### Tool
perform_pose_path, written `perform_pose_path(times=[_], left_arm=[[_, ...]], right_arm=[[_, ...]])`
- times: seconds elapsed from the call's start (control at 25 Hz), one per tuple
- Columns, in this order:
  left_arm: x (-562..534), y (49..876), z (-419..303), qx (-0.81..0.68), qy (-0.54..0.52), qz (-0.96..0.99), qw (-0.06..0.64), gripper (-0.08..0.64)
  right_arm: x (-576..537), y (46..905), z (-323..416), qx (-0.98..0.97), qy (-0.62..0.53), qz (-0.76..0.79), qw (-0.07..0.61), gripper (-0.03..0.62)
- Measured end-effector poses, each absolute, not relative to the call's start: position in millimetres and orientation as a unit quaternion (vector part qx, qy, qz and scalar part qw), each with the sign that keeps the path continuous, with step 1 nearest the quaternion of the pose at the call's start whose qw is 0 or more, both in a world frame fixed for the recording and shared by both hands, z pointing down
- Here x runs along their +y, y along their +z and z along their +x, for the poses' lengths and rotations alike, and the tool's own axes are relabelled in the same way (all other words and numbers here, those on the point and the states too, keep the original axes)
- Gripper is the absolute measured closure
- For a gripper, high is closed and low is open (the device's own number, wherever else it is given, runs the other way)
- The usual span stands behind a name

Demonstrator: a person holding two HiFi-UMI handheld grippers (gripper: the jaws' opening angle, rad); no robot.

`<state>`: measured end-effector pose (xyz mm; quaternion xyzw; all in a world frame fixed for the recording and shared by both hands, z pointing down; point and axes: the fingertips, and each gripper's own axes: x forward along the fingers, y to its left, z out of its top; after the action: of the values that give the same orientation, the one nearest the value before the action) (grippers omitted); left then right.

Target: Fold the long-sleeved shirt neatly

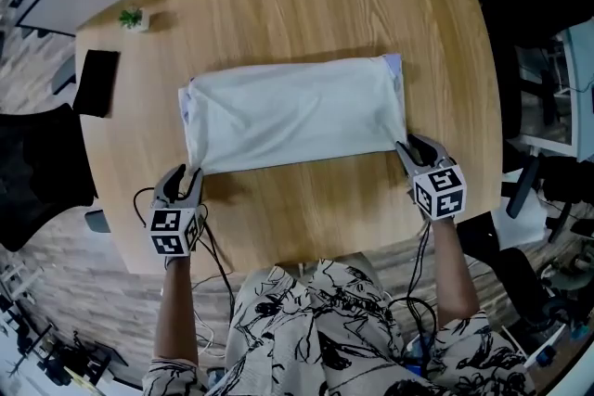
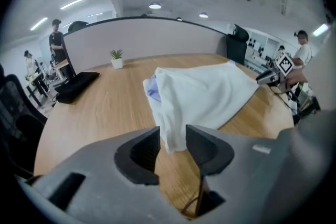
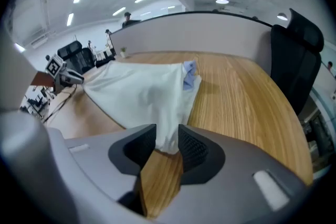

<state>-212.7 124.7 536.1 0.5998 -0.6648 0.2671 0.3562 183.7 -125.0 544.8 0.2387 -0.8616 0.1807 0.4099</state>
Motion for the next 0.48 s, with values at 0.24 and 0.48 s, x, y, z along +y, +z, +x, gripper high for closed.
perform_pose_path(times=[0.24,0.48], left_arm=[[71,504,-244,-0.686,0.236,0.610,0.318,0.402],[12,508,-255,-0.674,0.278,0.623,0.282,0.416]], right_arm=[[-175,500,153,-0.886,0.216,0.267,0.311,0.436],[-212,504,116,-0.895,0.168,0.251,0.327,0.447]])
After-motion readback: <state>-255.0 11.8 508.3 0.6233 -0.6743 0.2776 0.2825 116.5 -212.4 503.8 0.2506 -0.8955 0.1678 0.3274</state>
